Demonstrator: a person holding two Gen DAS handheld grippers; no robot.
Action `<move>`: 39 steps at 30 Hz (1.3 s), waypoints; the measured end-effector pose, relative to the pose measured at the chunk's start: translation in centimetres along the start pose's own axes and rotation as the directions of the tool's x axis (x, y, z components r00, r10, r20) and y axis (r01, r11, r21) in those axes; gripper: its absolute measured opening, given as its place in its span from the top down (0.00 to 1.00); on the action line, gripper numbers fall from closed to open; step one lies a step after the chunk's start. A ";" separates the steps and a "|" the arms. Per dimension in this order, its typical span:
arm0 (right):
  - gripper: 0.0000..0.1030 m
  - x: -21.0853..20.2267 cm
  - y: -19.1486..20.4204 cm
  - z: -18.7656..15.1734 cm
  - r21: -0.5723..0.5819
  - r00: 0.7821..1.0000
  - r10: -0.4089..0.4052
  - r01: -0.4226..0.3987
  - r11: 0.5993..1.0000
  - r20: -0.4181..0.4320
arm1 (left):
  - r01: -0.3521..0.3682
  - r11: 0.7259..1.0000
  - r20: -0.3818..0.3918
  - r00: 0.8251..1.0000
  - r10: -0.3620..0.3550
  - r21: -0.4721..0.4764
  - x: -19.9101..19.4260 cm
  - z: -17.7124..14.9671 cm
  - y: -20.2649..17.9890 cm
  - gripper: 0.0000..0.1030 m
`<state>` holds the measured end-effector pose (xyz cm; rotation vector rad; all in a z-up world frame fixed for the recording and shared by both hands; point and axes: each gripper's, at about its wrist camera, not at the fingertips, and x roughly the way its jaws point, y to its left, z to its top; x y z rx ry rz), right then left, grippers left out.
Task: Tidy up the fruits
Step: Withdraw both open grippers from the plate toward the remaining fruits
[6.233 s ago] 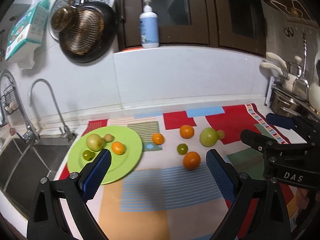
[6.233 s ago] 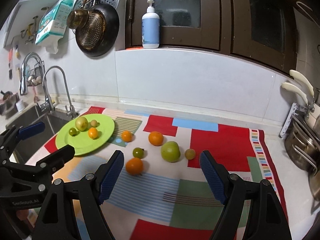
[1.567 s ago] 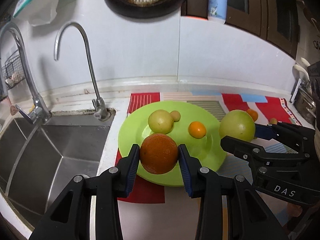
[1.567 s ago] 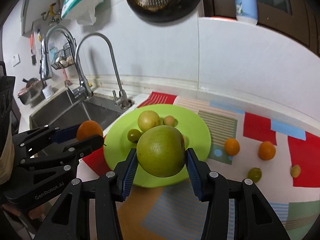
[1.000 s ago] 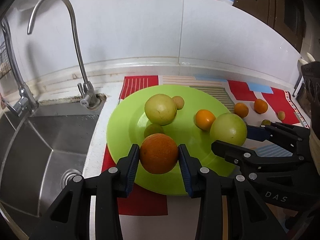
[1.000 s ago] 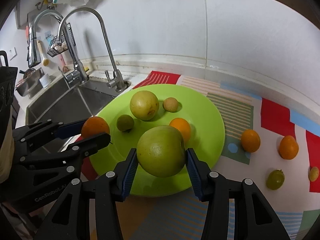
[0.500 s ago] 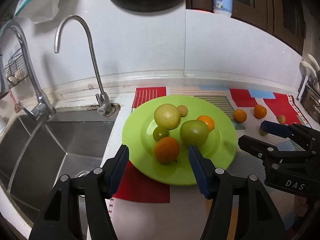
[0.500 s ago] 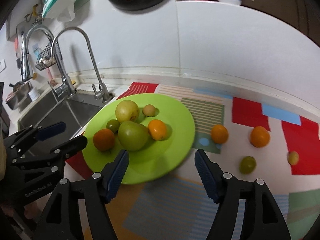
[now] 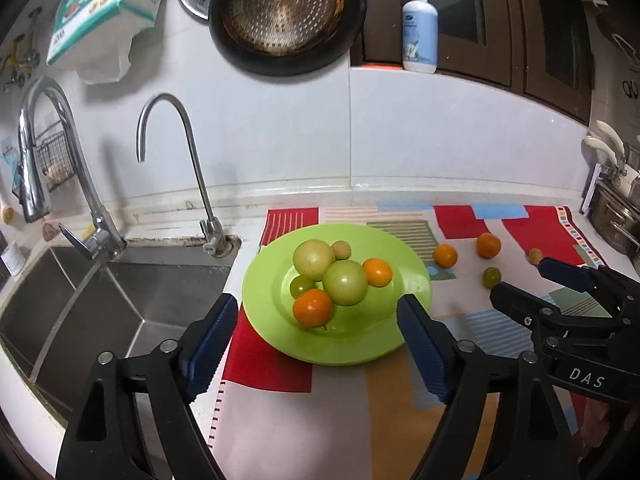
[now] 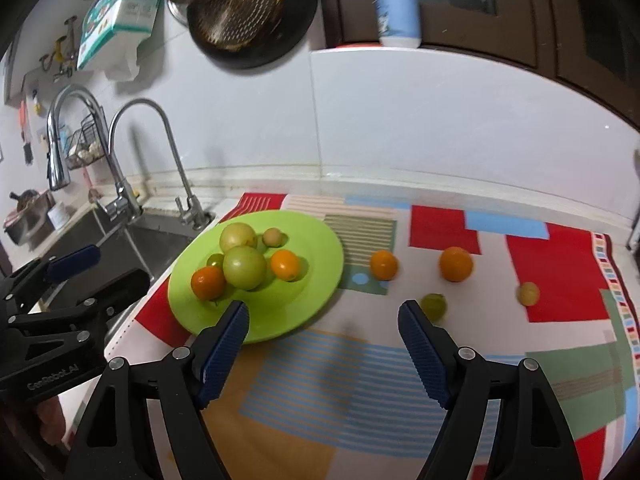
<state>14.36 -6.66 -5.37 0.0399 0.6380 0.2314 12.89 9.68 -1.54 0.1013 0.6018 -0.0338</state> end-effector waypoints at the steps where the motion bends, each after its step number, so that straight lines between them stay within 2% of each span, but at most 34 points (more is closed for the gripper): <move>1: 0.25 -0.3 -0.2 0.0 0.002 1.000 -0.005 0.005 1.000 0.005 | -0.002 1.000 0.004 1.000 0.002 0.000 -0.3 0.1 -0.2 0.18; 7: 0.25 -2.8 -1.5 -0.3 0.015 0.998 -0.044 0.044 0.999 0.040 | 0.000 1.000 0.028 1.000 0.000 0.013 -1.7 0.2 -1.7 0.15; 19: 0.25 -6.6 -5.2 -0.8 0.028 0.990 -0.104 0.102 0.994 0.095 | 0.048 0.998 0.069 0.996 -0.051 0.047 -3.3 0.6 -6.6 0.07; 28: 0.25 -7.9 -8.7 -0.9 0.029 0.985 -0.126 0.124 0.992 0.116 | 0.059 0.997 0.077 0.995 -0.063 0.056 -3.5 1.3 -10.4 0.05; 39: 0.25 -8.0 -12.2 -0.9 0.023 0.987 -0.116 0.114 0.993 0.109 | 0.063 0.996 0.072 0.995 -0.068 0.069 -2.6 1.6 -14.2 0.05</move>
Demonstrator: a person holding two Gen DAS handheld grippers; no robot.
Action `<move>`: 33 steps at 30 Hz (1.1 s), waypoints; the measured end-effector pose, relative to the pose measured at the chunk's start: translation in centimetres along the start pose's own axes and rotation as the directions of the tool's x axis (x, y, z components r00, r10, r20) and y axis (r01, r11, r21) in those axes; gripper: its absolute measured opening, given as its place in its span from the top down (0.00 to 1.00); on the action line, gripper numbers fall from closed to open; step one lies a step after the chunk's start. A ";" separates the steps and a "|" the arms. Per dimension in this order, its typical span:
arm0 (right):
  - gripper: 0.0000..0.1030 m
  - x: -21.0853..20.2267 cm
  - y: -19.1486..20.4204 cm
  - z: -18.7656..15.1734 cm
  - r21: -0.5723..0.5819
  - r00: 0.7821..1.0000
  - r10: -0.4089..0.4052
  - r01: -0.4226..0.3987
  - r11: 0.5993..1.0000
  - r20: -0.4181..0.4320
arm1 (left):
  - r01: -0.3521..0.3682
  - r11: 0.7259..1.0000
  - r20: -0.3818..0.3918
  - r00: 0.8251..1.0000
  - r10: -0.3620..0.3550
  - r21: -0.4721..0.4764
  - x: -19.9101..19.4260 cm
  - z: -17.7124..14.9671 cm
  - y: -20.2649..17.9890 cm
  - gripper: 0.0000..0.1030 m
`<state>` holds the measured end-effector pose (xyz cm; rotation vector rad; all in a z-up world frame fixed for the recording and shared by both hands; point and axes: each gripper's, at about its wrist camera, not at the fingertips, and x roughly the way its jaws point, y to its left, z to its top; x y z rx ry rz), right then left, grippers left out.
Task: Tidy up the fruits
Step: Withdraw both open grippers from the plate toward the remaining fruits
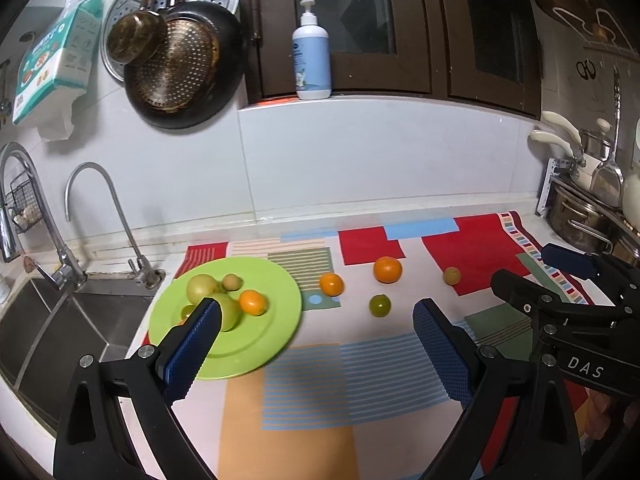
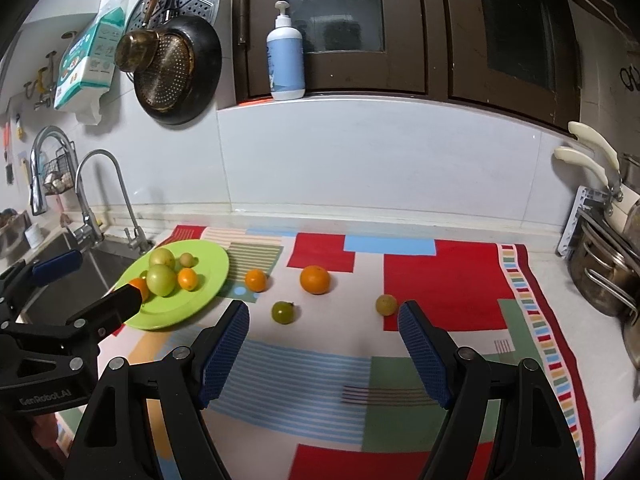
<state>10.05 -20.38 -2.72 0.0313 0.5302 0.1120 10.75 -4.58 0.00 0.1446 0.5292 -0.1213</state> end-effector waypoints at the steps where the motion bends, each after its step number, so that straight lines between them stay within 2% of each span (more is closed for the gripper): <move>1: 0.25 0.1 -0.3 0.0 -0.001 1.000 0.000 0.000 1.000 -0.002 | 0.000 1.000 -0.002 1.000 0.000 0.001 0.2 0.0 -0.3 0.05; 19: 0.25 5.7 -5.0 -0.9 0.030 0.997 0.022 -0.020 0.999 -0.069 | 0.008 0.999 -0.078 0.997 -0.004 0.048 6.6 -0.2 -4.1 0.05; 28: 0.25 9.6 -6.2 -1.6 0.045 0.991 0.038 -0.032 0.998 -0.131 | 0.044 0.998 -0.156 0.987 -0.035 0.051 11.0 -1.0 -4.9 0.06; 33: 0.25 11.5 -6.7 -1.9 0.059 0.986 0.041 -0.032 0.998 -0.159 | 0.052 0.997 -0.198 0.979 -0.039 0.064 13.3 -1.4 -5.3 0.10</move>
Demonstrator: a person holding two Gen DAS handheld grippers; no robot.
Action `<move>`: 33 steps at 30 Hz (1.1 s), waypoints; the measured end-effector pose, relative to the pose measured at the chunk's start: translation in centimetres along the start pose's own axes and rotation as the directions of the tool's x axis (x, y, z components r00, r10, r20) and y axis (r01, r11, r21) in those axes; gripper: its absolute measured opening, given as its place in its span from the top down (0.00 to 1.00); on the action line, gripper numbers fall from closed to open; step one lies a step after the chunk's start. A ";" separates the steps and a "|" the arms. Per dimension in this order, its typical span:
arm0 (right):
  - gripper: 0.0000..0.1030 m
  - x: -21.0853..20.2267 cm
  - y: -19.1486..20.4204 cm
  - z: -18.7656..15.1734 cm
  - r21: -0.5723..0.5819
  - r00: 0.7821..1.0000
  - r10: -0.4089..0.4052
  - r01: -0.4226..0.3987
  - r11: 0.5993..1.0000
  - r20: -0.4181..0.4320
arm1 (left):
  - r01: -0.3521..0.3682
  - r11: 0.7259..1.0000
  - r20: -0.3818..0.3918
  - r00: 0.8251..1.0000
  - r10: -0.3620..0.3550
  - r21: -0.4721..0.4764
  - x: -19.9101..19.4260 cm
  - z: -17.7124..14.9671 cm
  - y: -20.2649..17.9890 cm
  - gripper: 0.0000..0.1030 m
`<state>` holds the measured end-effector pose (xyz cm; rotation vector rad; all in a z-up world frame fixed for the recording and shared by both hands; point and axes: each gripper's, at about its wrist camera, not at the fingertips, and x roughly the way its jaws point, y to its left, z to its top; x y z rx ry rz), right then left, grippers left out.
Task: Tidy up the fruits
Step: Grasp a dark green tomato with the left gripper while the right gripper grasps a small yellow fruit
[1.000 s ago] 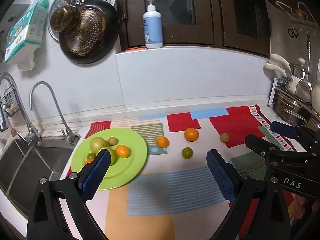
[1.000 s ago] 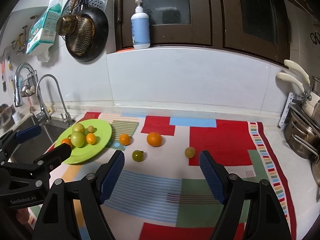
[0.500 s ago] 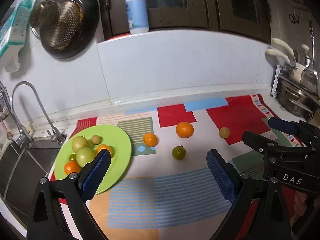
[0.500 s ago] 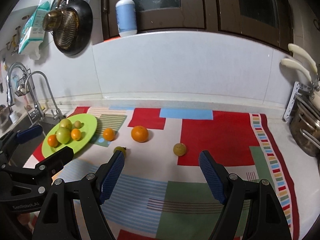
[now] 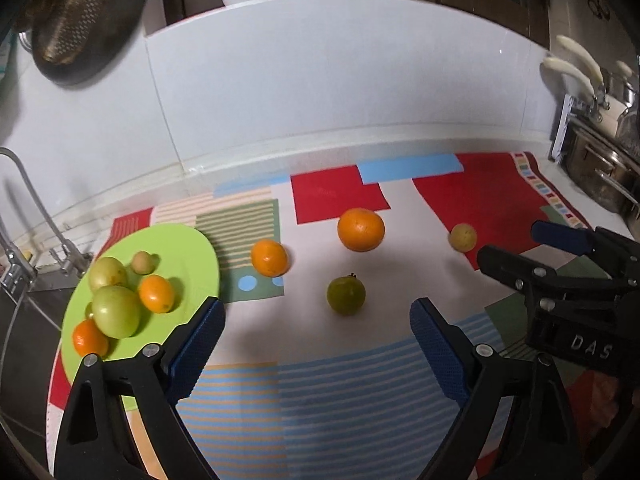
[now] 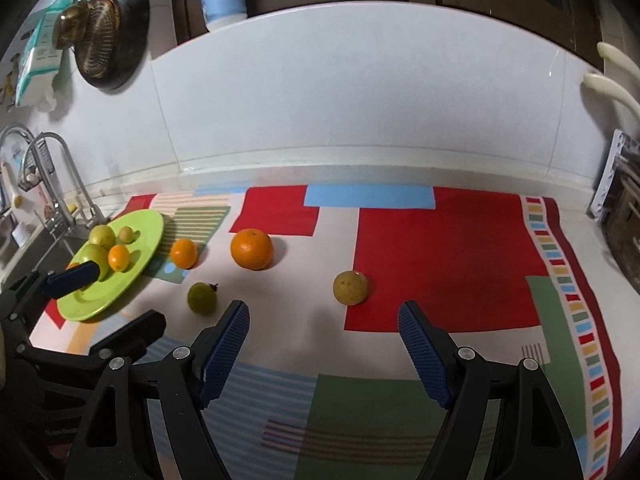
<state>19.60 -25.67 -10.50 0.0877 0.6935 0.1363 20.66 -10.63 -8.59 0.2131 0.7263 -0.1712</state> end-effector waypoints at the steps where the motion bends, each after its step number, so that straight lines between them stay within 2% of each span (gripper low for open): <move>1: 0.25 0.4 -0.2 0.0 0.007 1.000 -0.002 0.002 1.000 -0.004 | 0.000 1.000 -0.008 1.000 0.000 0.003 0.4 0.0 -0.1 0.11; 5: 0.27 2.1 -0.8 0.4 0.019 0.999 -0.009 0.009 1.000 -0.031 | 0.015 1.000 -0.037 0.999 -0.016 -0.005 2.0 0.0 -0.2 0.19; 13: 0.41 5.4 -1.8 0.8 0.066 0.995 0.004 0.002 0.998 -0.103 | 0.038 0.999 -0.089 0.995 -0.039 -0.019 4.4 0.1 -0.5 0.30; 18: 0.49 6.6 -1.9 0.7 0.072 0.991 0.014 -0.005 0.997 -0.130 | 0.060 0.998 -0.120 0.991 -0.062 -0.018 5.5 0.2 -0.7 0.47; 21: 0.54 7.3 -1.8 0.7 0.066 0.989 0.014 -0.004 0.998 -0.149 | 0.083 0.996 -0.136 0.987 -0.087 -0.034 6.0 0.3 -0.7 0.54; 24: 0.56 7.4 -1.7 0.9 0.064 0.989 0.014 -0.005 0.998 -0.147 | 0.094 0.995 -0.151 0.984 -0.099 -0.042 6.4 0.3 -0.7 0.60; 29: 0.69 7.8 -1.5 1.2 0.046 0.988 -0.009 0.016 0.999 -0.155 | 0.105 0.994 -0.151 0.982 -0.109 -0.035 6.5 0.3 -0.9 0.72; 33: 0.72 7.7 -1.4 1.2 0.040 0.988 -0.007 0.013 0.999 -0.155 | 0.110 0.993 -0.146 0.983 -0.114 -0.035 6.4 0.5 -0.7 0.73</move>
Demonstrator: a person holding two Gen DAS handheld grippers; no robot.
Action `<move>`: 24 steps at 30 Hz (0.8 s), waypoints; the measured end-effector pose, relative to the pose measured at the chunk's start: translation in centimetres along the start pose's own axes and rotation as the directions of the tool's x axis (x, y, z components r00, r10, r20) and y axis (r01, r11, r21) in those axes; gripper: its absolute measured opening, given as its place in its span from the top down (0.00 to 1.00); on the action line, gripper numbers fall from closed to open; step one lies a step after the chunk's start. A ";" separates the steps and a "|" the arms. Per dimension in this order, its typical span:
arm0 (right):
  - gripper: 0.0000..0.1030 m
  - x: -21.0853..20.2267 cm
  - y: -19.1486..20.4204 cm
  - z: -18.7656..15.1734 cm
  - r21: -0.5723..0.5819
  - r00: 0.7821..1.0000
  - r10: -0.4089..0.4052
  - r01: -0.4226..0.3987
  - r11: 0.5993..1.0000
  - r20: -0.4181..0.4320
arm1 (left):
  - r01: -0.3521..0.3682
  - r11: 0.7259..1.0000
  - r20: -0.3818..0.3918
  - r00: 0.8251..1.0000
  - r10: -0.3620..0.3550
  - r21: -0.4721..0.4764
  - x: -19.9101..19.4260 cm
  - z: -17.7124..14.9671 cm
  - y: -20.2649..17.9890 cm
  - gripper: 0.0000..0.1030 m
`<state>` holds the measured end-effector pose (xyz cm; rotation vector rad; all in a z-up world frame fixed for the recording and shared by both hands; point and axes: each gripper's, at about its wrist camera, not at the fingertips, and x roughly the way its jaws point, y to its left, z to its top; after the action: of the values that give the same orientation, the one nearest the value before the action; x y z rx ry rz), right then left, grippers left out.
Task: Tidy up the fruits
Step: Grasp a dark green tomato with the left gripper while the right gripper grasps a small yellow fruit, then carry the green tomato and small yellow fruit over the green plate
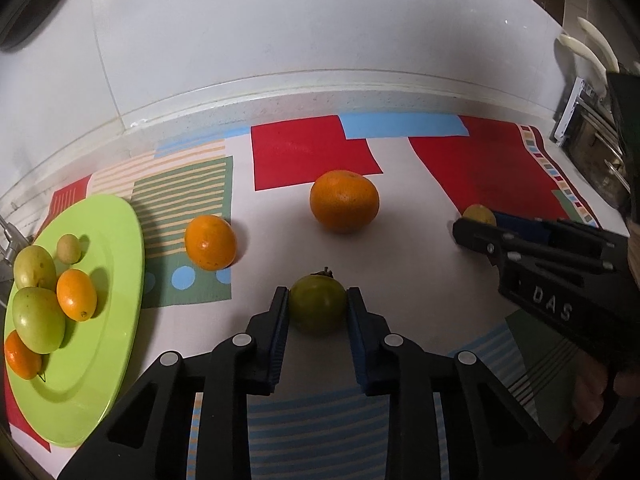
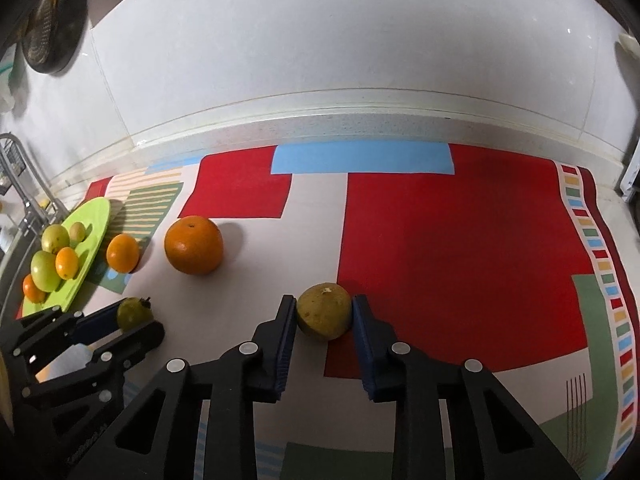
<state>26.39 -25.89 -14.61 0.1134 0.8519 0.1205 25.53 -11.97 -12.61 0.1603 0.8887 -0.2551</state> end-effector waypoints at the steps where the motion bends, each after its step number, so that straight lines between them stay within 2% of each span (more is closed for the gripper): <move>1: 0.72 -0.1 0.1 -0.1 -0.002 1.000 0.003 -0.003 1.000 0.000 | 0.002 1.000 0.004 1.000 -0.002 -0.001 -0.2 0.0 0.0 0.73; 11: 0.72 -3.0 1.4 -1.3 -0.013 0.999 0.032 -0.032 0.999 0.018 | 0.018 1.000 0.045 0.999 -0.019 0.014 -2.9 -0.2 0.0 0.73; 24: 0.72 -8.7 4.3 -2.6 -0.045 0.995 0.057 -0.054 0.998 0.077 | 0.026 1.000 0.107 0.994 -0.024 -0.014 -8.5 -2.4 1.1 0.73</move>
<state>18.50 -22.82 -9.25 0.1014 0.7674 0.1853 18.96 -9.00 -7.44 0.1202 0.7867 -0.2777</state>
